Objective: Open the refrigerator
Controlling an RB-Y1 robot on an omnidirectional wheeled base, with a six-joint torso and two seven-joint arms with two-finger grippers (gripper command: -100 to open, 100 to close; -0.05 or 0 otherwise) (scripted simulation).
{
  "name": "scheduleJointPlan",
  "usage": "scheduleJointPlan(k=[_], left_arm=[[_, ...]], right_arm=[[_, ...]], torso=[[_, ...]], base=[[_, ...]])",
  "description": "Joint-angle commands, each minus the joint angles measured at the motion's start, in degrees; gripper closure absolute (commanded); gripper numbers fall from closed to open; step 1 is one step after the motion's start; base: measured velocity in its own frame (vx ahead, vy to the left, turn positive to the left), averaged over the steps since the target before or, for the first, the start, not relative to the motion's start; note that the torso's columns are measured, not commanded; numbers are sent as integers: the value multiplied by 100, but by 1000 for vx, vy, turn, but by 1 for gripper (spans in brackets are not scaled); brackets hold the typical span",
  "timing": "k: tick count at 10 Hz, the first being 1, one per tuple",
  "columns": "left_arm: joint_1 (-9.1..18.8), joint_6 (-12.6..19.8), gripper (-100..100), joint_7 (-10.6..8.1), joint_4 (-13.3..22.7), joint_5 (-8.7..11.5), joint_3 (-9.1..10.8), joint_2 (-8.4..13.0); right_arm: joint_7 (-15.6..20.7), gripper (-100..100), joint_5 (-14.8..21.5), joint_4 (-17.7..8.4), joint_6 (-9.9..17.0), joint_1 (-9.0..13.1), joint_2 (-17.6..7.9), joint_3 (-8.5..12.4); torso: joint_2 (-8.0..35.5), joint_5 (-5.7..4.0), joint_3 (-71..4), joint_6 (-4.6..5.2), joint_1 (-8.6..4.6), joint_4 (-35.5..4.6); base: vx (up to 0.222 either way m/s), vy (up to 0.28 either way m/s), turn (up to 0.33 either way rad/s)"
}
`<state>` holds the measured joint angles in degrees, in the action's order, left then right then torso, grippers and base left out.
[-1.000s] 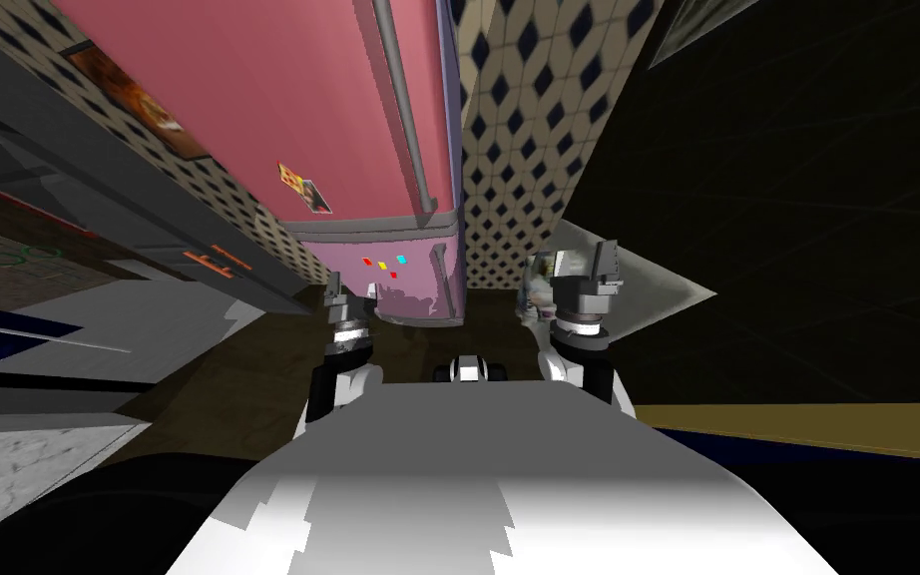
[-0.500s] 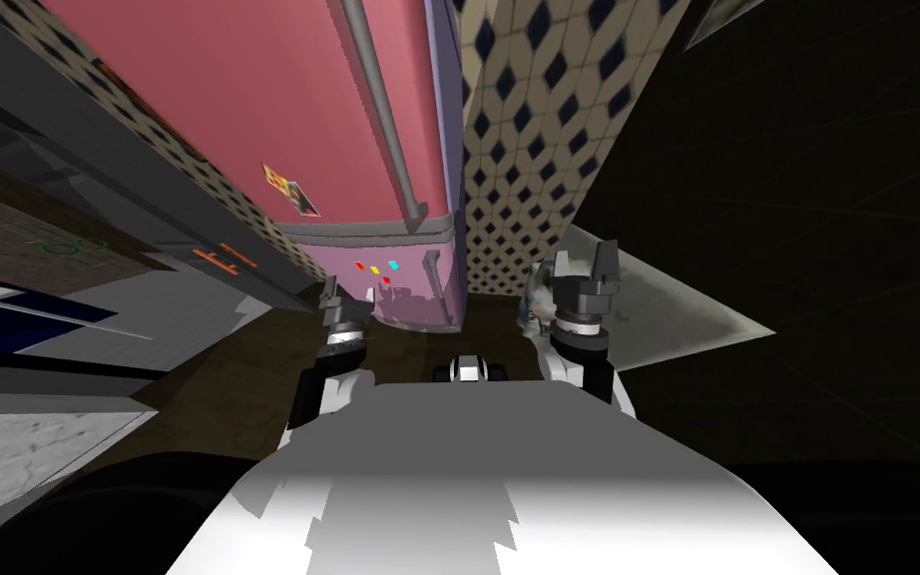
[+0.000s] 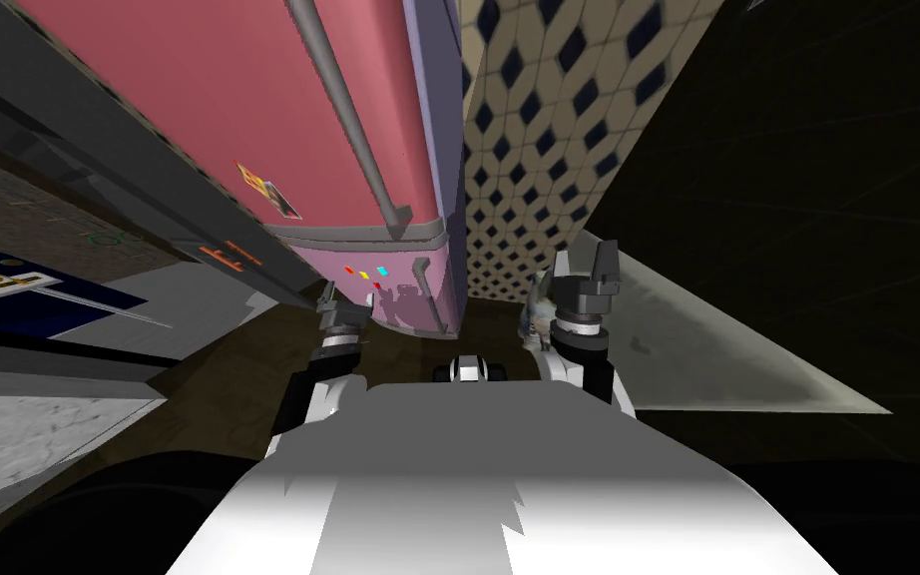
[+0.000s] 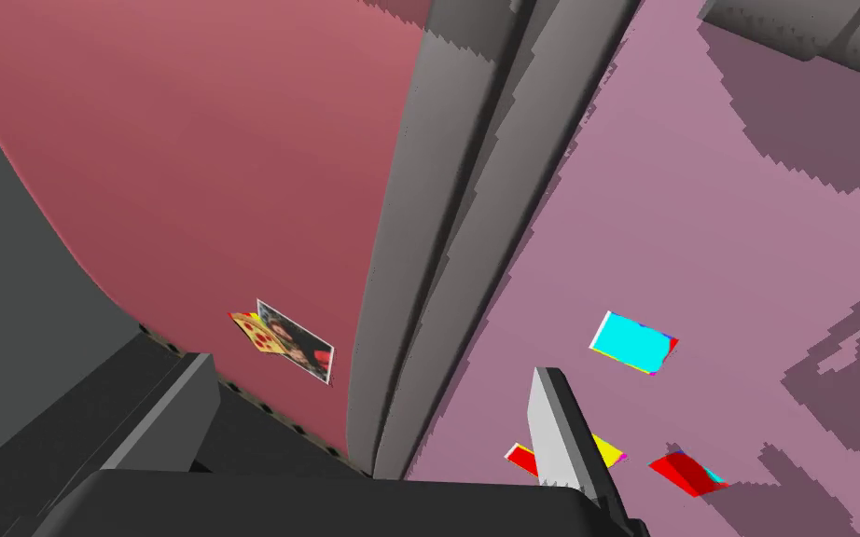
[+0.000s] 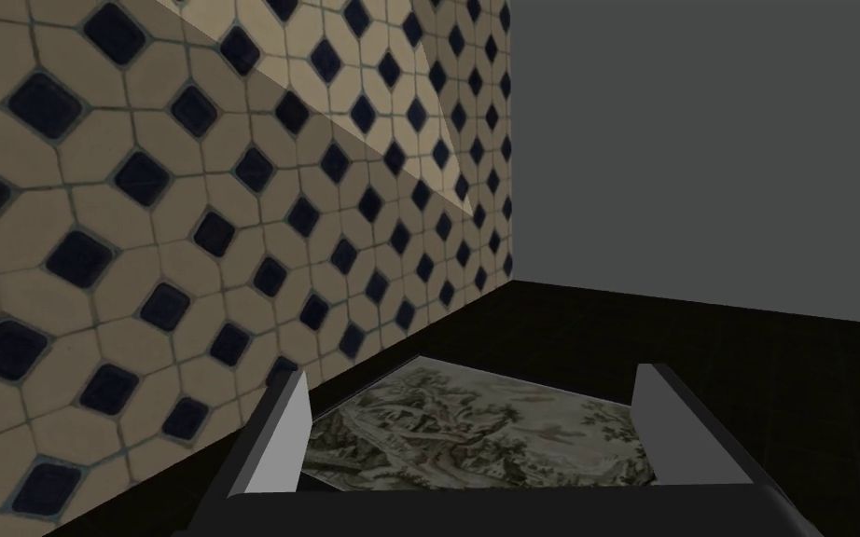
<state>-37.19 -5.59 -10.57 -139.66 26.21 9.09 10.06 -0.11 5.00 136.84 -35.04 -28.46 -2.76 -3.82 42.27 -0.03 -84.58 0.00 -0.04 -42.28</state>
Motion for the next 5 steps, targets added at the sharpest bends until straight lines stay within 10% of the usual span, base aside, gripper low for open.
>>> scheduleJointPlan(k=[1,5], left_arm=[[-112,298,-100,-162,-11,322,144,-30],[-280,735,-100,-398,-25,808,364,-92]], right_arm=[[0,0,0,0,0,0,0,0],[0,0,0,0,0,0,0,0]], torso=[[-6,4,-4,1,9,2],[1,5,1,0,12,0]], base=[[192,-197,92],[180,-168,121]])
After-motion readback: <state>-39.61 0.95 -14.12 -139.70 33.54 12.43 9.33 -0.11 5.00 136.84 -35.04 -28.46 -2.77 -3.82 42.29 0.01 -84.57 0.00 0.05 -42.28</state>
